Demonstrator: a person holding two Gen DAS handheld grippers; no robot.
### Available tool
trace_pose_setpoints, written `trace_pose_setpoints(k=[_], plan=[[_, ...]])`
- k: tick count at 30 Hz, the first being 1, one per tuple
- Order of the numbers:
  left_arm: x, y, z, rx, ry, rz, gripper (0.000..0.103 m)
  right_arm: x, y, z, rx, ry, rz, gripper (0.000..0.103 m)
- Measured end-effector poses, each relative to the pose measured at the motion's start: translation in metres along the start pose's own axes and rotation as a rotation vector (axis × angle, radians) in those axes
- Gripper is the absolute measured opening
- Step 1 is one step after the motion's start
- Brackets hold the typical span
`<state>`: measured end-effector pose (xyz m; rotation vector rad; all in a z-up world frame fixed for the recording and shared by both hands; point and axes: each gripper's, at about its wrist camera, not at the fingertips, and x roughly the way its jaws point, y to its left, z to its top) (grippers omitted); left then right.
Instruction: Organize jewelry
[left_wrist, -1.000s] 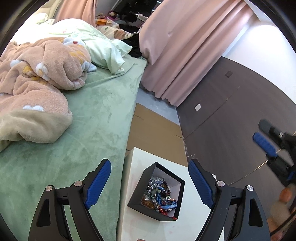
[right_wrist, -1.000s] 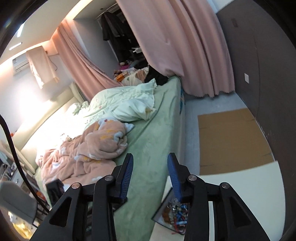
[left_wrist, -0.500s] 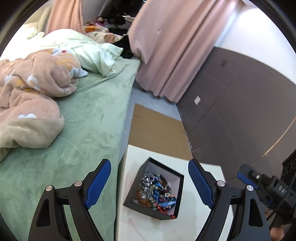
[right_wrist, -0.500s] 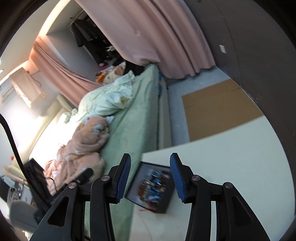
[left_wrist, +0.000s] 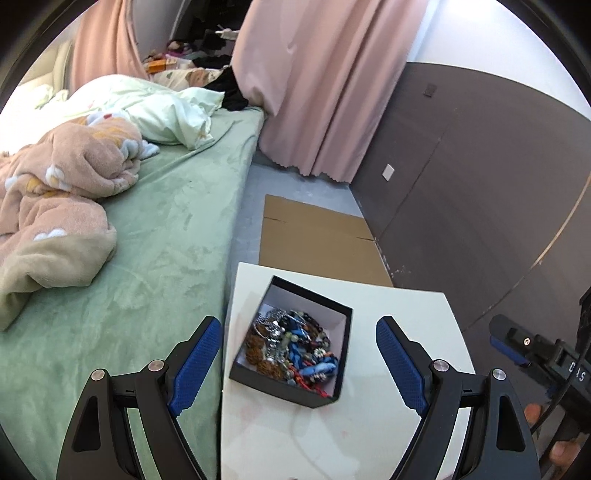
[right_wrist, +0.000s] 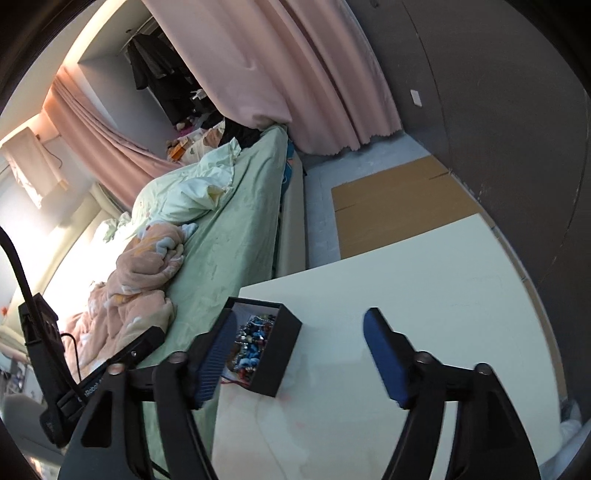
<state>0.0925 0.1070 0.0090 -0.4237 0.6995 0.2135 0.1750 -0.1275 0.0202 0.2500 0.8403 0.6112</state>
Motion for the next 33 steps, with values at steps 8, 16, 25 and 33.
trace_pose_setpoints(k=[8, 16, 25, 33], plan=[[-0.016, -0.014, -0.016, 0.057, -0.029, 0.002, 0.102, -0.018, -0.005, -0.024, -0.049, 0.009, -0.05, 0.096], [-0.025, -0.025, -0.034, 0.126, -0.002, -0.009, 0.103, -0.037, -0.021, -0.046, -0.038, 0.011, -0.085, 0.097], [-0.045, -0.025, -0.049, 0.166, -0.001, 0.009, 0.103, -0.05, -0.021, -0.059, -0.041, 0.014, -0.062, 0.097], [-0.06, -0.024, -0.05, 0.17, -0.051, 0.011, 0.103, -0.054, -0.011, -0.065, -0.083, -0.01, -0.046, 0.097]])
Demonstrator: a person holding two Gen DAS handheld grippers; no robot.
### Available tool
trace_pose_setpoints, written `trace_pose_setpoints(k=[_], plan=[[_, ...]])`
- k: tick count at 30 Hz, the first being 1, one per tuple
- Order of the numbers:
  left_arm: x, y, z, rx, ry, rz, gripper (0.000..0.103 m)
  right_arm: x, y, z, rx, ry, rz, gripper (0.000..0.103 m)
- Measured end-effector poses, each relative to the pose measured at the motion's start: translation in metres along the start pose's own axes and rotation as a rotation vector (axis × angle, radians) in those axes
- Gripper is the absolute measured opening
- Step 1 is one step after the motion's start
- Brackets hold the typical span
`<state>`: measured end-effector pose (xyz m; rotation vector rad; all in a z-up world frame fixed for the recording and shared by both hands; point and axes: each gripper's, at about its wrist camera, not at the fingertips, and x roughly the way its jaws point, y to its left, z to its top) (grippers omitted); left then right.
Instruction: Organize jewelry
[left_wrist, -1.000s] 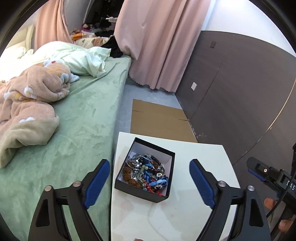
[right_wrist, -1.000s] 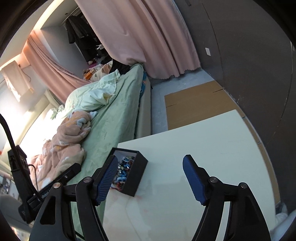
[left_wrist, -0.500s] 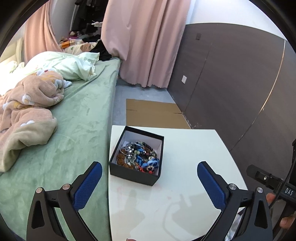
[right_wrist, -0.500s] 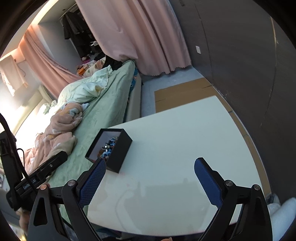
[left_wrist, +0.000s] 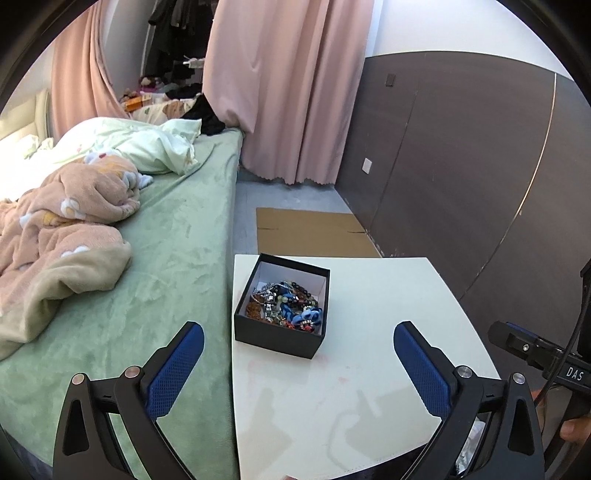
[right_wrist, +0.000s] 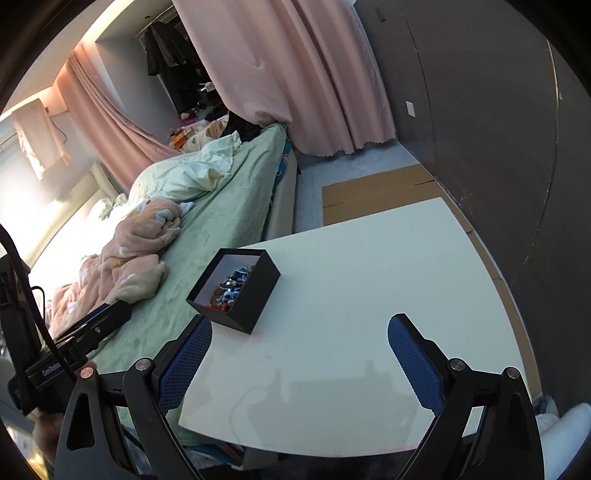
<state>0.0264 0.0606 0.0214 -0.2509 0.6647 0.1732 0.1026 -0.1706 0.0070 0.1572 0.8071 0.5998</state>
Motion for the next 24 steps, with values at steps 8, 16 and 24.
trace_pose_setpoints(k=[8, 16, 24], plan=[[-0.0036, -0.0048, -0.002, 0.026, -0.025, 0.01, 0.103, 0.0003, 0.002, -0.0016, -0.013, -0.003, -0.009, 0.097], [-0.0047, -0.001, -0.0038, 0.015, -0.031, 0.025, 0.103, -0.0013, 0.002, -0.004, -0.017, 0.004, -0.016, 0.097], [-0.0076, -0.0039, -0.0065, 0.032, -0.058, 0.049, 0.103, -0.002, -0.0002, -0.0054, -0.018, 0.008, -0.028, 0.097]])
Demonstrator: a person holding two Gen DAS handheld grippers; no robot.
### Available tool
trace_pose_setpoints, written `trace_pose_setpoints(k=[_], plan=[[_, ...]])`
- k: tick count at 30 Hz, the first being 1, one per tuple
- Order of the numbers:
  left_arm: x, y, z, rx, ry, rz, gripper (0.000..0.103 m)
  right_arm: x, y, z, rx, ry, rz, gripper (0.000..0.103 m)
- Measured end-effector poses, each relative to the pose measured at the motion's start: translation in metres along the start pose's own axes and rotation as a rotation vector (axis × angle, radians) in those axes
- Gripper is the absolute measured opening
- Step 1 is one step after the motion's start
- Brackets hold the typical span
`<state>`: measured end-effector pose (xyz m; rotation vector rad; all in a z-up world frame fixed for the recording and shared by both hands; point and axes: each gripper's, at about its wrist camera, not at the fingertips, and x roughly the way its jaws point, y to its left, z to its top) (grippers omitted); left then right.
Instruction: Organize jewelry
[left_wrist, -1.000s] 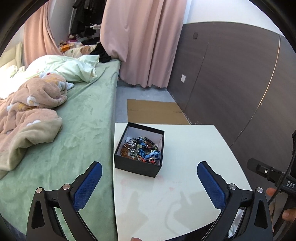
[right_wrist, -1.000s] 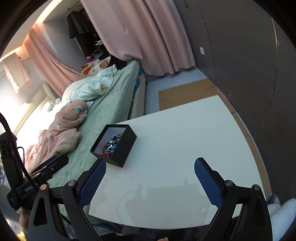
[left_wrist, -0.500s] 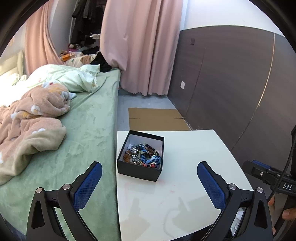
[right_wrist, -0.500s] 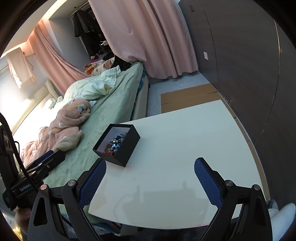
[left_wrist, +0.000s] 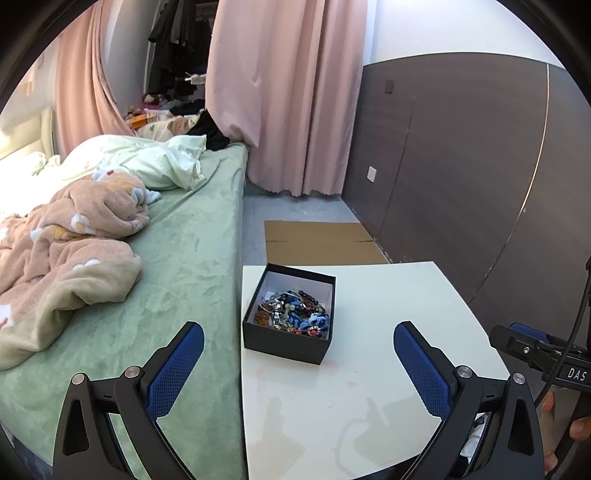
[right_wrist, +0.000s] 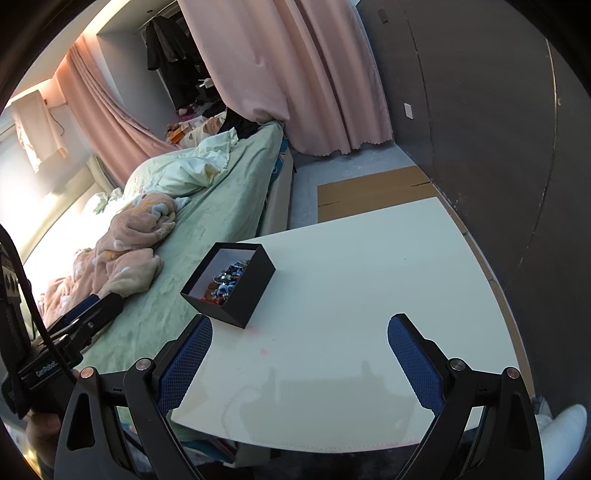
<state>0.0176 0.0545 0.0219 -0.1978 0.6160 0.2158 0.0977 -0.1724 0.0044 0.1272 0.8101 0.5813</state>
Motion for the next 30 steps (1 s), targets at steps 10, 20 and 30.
trace_pose_setpoints(k=[10, 20, 30], plan=[[-0.0017, 0.0058, 0.0031, -0.026, -0.014, 0.004, 0.103, -0.0022, -0.0035, 0.0013, 0.005, -0.002, 0.0, 0.097], [-0.0035, 0.0047, 0.002, -0.015, -0.019, 0.004, 0.103, -0.0032, -0.0036, 0.0022, 0.005, -0.001, -0.001, 0.097], [-0.0058, 0.0035, 0.0019, -0.009, -0.024, 0.004, 0.103, -0.0031, -0.0024, 0.0019, 0.005, 0.001, -0.001, 0.097]])
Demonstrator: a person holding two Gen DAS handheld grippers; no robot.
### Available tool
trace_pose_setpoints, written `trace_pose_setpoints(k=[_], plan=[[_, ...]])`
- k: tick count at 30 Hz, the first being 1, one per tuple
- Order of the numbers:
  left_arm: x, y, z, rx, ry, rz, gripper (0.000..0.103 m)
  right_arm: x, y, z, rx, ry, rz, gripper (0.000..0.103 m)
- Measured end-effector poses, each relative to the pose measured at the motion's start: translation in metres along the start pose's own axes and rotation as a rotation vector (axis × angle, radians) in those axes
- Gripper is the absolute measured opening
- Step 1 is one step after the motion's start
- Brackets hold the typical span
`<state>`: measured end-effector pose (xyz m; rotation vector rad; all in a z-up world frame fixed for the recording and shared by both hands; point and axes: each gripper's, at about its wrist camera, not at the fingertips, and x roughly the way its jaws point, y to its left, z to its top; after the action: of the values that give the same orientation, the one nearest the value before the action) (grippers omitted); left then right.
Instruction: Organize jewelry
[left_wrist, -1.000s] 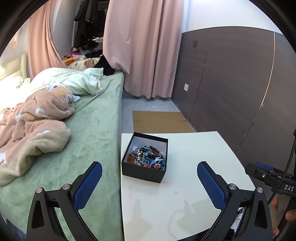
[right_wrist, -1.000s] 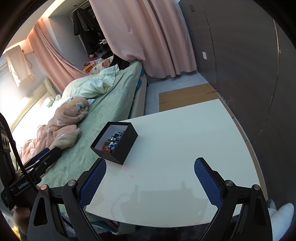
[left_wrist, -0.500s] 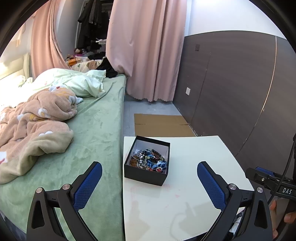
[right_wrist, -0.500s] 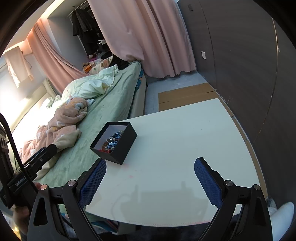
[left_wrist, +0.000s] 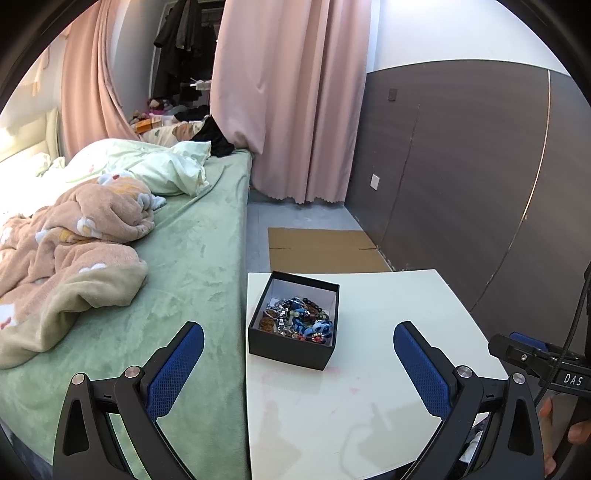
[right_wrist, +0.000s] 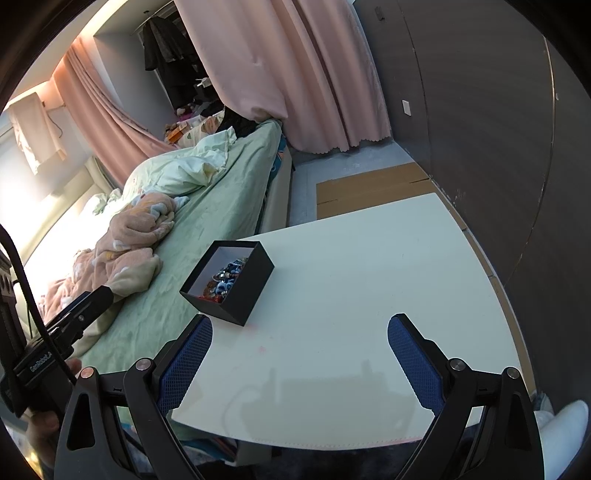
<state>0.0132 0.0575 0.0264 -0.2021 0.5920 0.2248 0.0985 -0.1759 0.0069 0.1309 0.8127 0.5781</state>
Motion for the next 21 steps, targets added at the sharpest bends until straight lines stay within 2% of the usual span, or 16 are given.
trace_pose_setpoints(k=[21], plan=[[0.0011, 0.0037, -0.0008, -0.014, 0.008, 0.014, 0.103, -0.0003, -0.0016, 0.0004, 0.003, 0.001, 0.0, 0.097]])
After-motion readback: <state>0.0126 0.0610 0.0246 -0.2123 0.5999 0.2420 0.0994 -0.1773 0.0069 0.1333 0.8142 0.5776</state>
